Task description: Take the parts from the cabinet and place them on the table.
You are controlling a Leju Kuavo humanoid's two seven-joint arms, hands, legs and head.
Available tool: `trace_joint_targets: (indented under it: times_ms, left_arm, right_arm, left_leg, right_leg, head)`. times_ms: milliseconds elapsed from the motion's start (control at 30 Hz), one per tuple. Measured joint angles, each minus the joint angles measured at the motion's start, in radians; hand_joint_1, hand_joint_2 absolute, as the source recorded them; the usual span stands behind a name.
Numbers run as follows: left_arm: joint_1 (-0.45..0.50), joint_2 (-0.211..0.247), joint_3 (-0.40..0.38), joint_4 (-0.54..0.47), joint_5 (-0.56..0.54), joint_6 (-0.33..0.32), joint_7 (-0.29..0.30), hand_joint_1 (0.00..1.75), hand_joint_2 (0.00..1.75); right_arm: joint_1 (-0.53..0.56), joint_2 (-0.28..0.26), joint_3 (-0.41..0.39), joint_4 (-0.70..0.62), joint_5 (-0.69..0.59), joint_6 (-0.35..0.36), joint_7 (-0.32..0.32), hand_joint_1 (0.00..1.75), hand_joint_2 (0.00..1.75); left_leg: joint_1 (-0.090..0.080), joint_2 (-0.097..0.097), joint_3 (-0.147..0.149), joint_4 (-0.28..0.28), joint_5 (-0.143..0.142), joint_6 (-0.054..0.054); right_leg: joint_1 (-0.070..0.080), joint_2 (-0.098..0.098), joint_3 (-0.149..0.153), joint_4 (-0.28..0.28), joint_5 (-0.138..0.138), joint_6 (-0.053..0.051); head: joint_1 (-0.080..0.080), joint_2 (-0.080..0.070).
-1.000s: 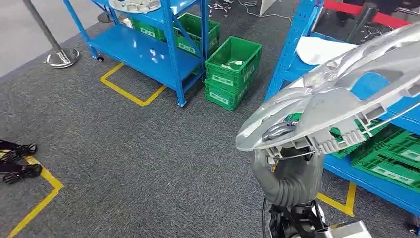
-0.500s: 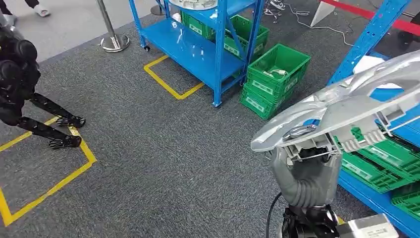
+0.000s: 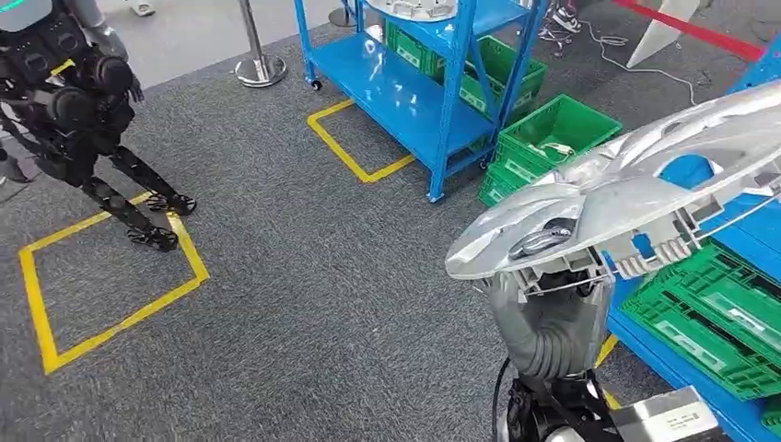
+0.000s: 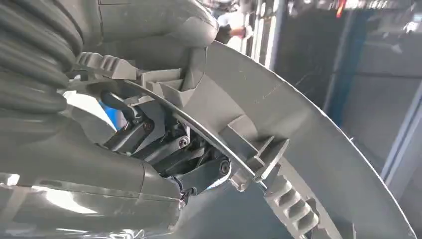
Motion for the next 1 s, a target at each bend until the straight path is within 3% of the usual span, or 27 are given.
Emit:
trace_joint_targets:
  times_ms: [67, 100, 133, 167, 200, 233, 267, 300, 333, 400, 433, 467, 500, 567, 600, 633, 667, 733, 767, 800, 833, 867, 900, 933, 967, 1000]
  left_arm:
    - [0.003, -0.005, 0.003, 0.002, 0.0, -0.024, 0.063, 0.0, 1.75]
    - [0.005, -0.01, 0.004, 0.003, 0.0, -0.029, 0.081, 0.0, 1.75]
    - [0.006, -0.019, 0.005, 0.003, 0.0, -0.032, 0.089, 0.0, 1.75]
    - [0.005, -0.023, 0.005, 0.003, 0.0, -0.039, 0.105, 0.0, 1.75]
    - [0.003, -0.03, 0.005, 0.004, 0.0, -0.053, 0.123, 0.0, 1.75]
    - [0.004, -0.037, 0.005, 0.003, 0.0, -0.065, 0.136, 0.0, 1.75]
    - [0.007, -0.047, 0.005, 0.004, 0.0, -0.073, 0.139, 0.0, 1.75]
    - [0.011, -0.054, 0.005, 0.003, 0.0, -0.077, 0.137, 0.0, 1.75]
    - [0.014, -0.066, 0.005, 0.003, 0.002, -0.077, 0.121, 0.0, 1.75]
    - [0.014, -0.087, 0.005, 0.004, 0.003, -0.071, 0.059, 0.0, 1.75]
    - [0.014, -0.1, 0.005, 0.004, 0.001, -0.07, 0.026, 0.0, 1.75]
    - [0.013, -0.109, 0.004, 0.004, 0.0, -0.067, 0.005, 0.0, 1.75]
    - [0.012, -0.112, 0.003, 0.004, 0.0, -0.064, -0.009, 0.0, 1.75]
    - [0.017, -0.116, 0.001, 0.004, 0.0, -0.059, -0.024, 0.0, 1.75]
    - [0.018, -0.119, 0.0, 0.003, -0.001, -0.057, -0.03, 0.0, 1.75]
    - [0.02, -0.12, 0.0, 0.004, -0.001, -0.055, -0.035, 0.0, 1.75]
    - [0.017, -0.12, -0.002, 0.004, -0.001, -0.055, -0.037, 0.0, 1.75]
    - [0.012, -0.121, -0.007, 0.004, 0.0, -0.057, -0.041, 0.0, 1.75]
    - [0.013, -0.124, -0.007, 0.004, 0.0, -0.06, -0.036, 0.0, 1.75]
    - [0.015, -0.126, -0.007, 0.004, 0.001, -0.062, -0.029, 0.0, 1.75]
    - [0.017, -0.129, -0.007, 0.004, 0.002, -0.062, -0.018, 0.0, 1.75]
    - [0.019, -0.129, -0.007, 0.004, 0.002, -0.062, -0.013, 0.0, 1.75]
    - [0.02, -0.129, -0.007, 0.004, 0.003, -0.062, -0.01, 0.0, 1.75]
    - [0.019, -0.129, -0.007, 0.004, 0.003, -0.062, 0.001, 0.0, 1.75]
    - [0.018, -0.137, -0.007, 0.004, 0.005, -0.063, 0.019, 0.0, 1.75]
    - [0.018, -0.138, -0.007, 0.003, 0.006, -0.064, 0.039, 0.0, 1.75]
  right_arm:
    - [-0.013, 0.002, 0.013, 0.006, 0.002, 0.0, 0.007, 1.75, 1.75]
    - [-0.017, 0.002, 0.016, 0.006, 0.006, 0.0, 0.016, 1.75, 1.75]
    - [-0.021, 0.002, 0.018, 0.006, 0.008, 0.001, 0.023, 1.75, 1.75]
    - [-0.022, 0.002, 0.02, 0.006, 0.02, 0.001, 0.028, 1.75, 1.75]
    - [-0.023, 0.002, 0.023, 0.006, 0.043, 0.002, 0.045, 1.75, 1.75]
    - [-0.026, 0.0, 0.026, 0.006, 0.076, 0.002, 0.067, 1.75, 1.75]
    - [-0.029, -0.002, 0.03, 0.005, 0.104, 0.002, 0.097, 1.75, 1.75]
    - [-0.032, -0.005, 0.031, 0.003, 0.13, 0.002, 0.126, 1.75, 1.75]
    - [-0.038, -0.008, 0.036, -0.003, 0.145, 0.002, 0.149, 1.75, 1.75]
    - [-0.043, -0.013, 0.042, -0.013, 0.166, 0.002, 0.172, 1.75, 1.75]
    - [-0.046, -0.016, 0.045, -0.018, 0.177, 0.002, 0.177, 1.75, 1.75]
    - [-0.05, -0.019, 0.047, -0.02, 0.184, 0.002, 0.183, 1.75, 1.75]
    - [-0.055, -0.019, 0.048, -0.024, 0.192, 0.002, 0.187, 1.75, 1.75]
    - [-0.065, -0.025, 0.056, -0.03, 0.201, 0.002, 0.198, 1.75, 1.75]
    - [-0.076, -0.029, 0.064, -0.033, 0.204, 0.003, 0.204, 1.75, 1.75]
    - [-0.087, -0.029, 0.07, -0.033, 0.204, 0.003, 0.208, 1.75, 1.75]
    - [-0.094, -0.03, 0.073, -0.034, 0.204, 0.002, 0.212, 1.75, 1.75]
    - [-0.102, -0.034, 0.077, -0.035, 0.206, 0.002, 0.215, 1.75, 1.75]
    - [-0.105, -0.034, 0.081, -0.035, 0.204, 0.002, 0.217, 1.75, 1.75]
    - [-0.106, -0.034, 0.084, -0.035, 0.203, 0.002, 0.217, 1.75, 1.75]
    - [-0.106, -0.034, 0.09, -0.035, 0.2, 0.002, 0.217, 1.75, 1.75]
    - [-0.107, -0.034, 0.091, -0.034, 0.197, 0.002, 0.217, 1.75, 1.75]
    - [-0.108, -0.034, 0.092, -0.033, 0.196, 0.002, 0.216, 1.75, 1.75]
    - [-0.111, -0.034, 0.093, -0.033, 0.195, 0.002, 0.215, 1.75, 1.75]
    - [-0.112, -0.034, 0.095, -0.033, 0.195, 0.002, 0.214, 1.75, 1.75]
    - [-0.113, -0.034, 0.097, -0.033, 0.196, 0.002, 0.212, 1.75, 1.75]
  left_leg:
    - [-0.007, -0.02, -0.007, -0.002, 0.001, 0.013]
    - [0.001, -0.032, 0.003, -0.011, 0.009, 0.024]
    - [0.001, -0.043, 0.002, -0.013, 0.012, 0.028]
    - [0.0, -0.052, 0.0, -0.012, 0.014, 0.033]
    - [-0.003, -0.061, -0.001, -0.012, 0.014, 0.038]
    - [-0.008, -0.073, -0.002, -0.012, 0.014, 0.041]
    - [-0.012, -0.087, -0.002, -0.012, 0.015, 0.043]
    - [-0.016, -0.099, 0.0, -0.012, 0.014, 0.044]
    - [-0.019, -0.115, 0.001, -0.011, 0.015, 0.045]
    - [-0.025, -0.143, 0.007, -0.011, 0.015, 0.045]
    - [-0.023, -0.153, 0.006, -0.012, 0.015, 0.045]
    - [-0.03, -0.162, 0.0, -0.006, 0.015, 0.043]
    - [-0.02, -0.171, -0.005, -0.007, 0.018, 0.04]
    - [-0.015, -0.188, -0.008, -0.012, 0.023, 0.027]
    - [-0.021, -0.195, -0.012, -0.012, 0.024, 0.024]
    - [-0.025, -0.124, -0.018, 0.007, 0.01, 0.024]
    - [-0.022, -0.083, -0.044, 0.057, -0.026, 0.016]
    - [-0.007, -0.076, -0.126, 0.218, -0.102, 0.0]
    - [0.0, -0.078, -0.16, 0.282, -0.12, -0.007]
    - [0.005, -0.078, -0.173, 0.301, -0.117, -0.013]
    - [0.011, -0.076, -0.158, 0.269, -0.088, -0.019]
    - [0.014, -0.069, -0.116, 0.191, -0.044, -0.024]
    - [0.015, -0.059, -0.084, 0.134, -0.019, -0.026]
    - [0.017, -0.014, -0.01, 0.011, 0.022, -0.03]
    - [0.01, 0.017, -0.003, 0.004, 0.01, -0.017]
    - [0.009, 0.003, -0.005, -0.001, 0.013, -0.004]
  right_leg:
    - [-0.004, -0.015, 0.009, -0.009, 0.001, 0.013]
    - [-0.009, -0.005, 0.009, -0.008, -0.006, 0.024]
    - [-0.01, 0.037, 0.0, 0.02, -0.032, 0.025]
    - [-0.009, 0.065, -0.027, 0.083, -0.074, 0.024]
    - [-0.008, 0.081, -0.065, 0.168, -0.116, 0.022]
    - [-0.007, 0.088, -0.107, 0.257, -0.152, 0.021]
    - [-0.005, 0.09, -0.137, 0.315, -0.165, 0.017]
    - [-0.002, 0.09, -0.145, 0.323, -0.153, 0.013]
    - [0.002, 0.094, -0.134, 0.284, -0.113, 0.005]
    - [0.013, 0.115, -0.065, 0.109, -0.005, -0.017]
    - [0.019, 0.154, -0.037, 0.033, 0.024, -0.029]
    - [0.016, 0.18, -0.029, 0.015, 0.016, -0.04]
    - [0.02, 0.172, -0.023, 0.006, 0.016, -0.036]
    - [0.024, 0.16, -0.023, 0.002, 0.017, -0.041]
    - [0.015, 0.147, -0.016, -0.016, 0.028, -0.045]
    - [0.014, 0.135, -0.008, -0.027, 0.034, -0.044]
    - [0.014, 0.124, -0.006, -0.031, 0.036, -0.049]
    - [0.014, 0.096, -0.006, -0.03, 0.034, -0.049]
    - [0.014, 0.082, -0.006, -0.03, 0.031, -0.048]
    - [0.013, 0.069, -0.006, -0.029, 0.03, -0.046]
    - [0.012, 0.056, -0.006, -0.027, 0.027, -0.042]
    - [0.01, 0.045, -0.004, -0.024, 0.024, -0.036]
    - [0.008, 0.039, -0.002, -0.023, 0.021, -0.032]
    - [0.007, 0.025, 0.002, -0.015, 0.014, -0.023]
    - [0.013, 0.021, 0.0, -0.013, 0.007, -0.014]
    - [0.011, 0.014, 0.003, -0.011, 0.002, -0.007]
  head:
    - [-0.002, 0.0]
    - [-0.001, 0.0]
    - [0.004, 0.0]
    - [0.01, 0.0]
    - [0.016, 0.0]
    - [0.021, 0.0]
    - [0.024, 0.0]
    - [0.027, 0.0]
    - [0.031, 0.0]
    - [0.034, 0.0]
    - [0.036, 0.0]
    - [0.028, 0.0]
    - [0.031, 0.0]
    - [0.037, 0.0]
    - [0.035, 0.0]
    - [0.033, 0.0]
    - [0.021, 0.0]
    - [0.012, 0.0]
    - [0.01, 0.0]
    - [0.009, 0.0]
    - [0.006, 0.0]
    - [0.005, 0.0]
    - [0.004, 0.0]
    - [0.001, 0.0]
    - [-0.001, 0.0]
    - [0.005, 0.0]
